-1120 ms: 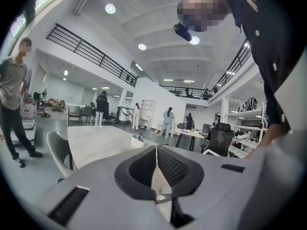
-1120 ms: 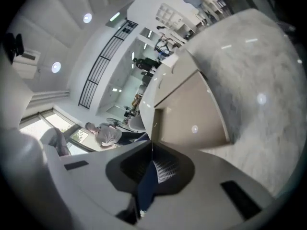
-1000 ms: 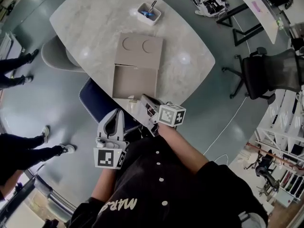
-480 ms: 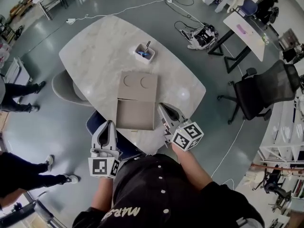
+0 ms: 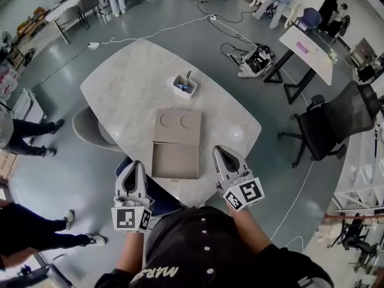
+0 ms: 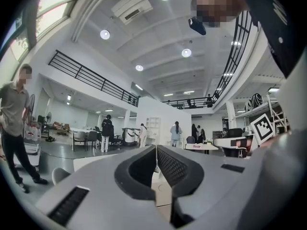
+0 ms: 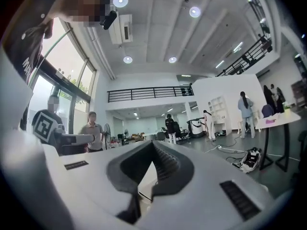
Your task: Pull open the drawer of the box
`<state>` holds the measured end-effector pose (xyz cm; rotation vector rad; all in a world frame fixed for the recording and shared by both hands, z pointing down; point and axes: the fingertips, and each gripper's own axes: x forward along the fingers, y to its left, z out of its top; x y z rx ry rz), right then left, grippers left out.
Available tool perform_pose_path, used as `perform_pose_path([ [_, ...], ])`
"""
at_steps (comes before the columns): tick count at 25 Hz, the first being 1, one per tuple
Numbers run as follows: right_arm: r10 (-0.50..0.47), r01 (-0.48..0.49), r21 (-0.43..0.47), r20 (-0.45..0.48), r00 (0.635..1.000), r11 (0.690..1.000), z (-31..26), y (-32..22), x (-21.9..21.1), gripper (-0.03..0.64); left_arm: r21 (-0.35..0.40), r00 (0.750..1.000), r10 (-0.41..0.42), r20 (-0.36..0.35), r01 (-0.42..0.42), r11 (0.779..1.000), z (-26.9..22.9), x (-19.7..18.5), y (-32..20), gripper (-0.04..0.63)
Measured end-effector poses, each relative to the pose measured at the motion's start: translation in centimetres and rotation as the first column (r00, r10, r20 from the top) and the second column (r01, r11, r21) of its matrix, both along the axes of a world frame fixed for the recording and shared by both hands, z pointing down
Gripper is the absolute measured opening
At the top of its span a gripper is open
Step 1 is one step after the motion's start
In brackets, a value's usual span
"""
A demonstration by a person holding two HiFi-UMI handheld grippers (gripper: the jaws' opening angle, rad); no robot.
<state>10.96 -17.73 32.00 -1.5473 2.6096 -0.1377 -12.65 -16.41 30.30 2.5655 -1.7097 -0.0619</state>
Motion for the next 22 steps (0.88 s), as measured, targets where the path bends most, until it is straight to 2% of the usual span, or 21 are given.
perform_pose_path([
  [10,-0.013,0.013,0.000,-0.032,0.999,1.000,-0.1,-0.3,-0.5,-0.005,0.015,1.000,0.002,0.009,-0.003,1.000,-0.2,0.5,0.2,0.018],
  [22,-0.032,0.032,0.007,-0.030,0.999,0.999,-0.8,-0.5,-1.1,-0.005,0.003,1.000,-0.010,0.016,0.010,1.000,0.3,0.8,0.3,0.018],
])
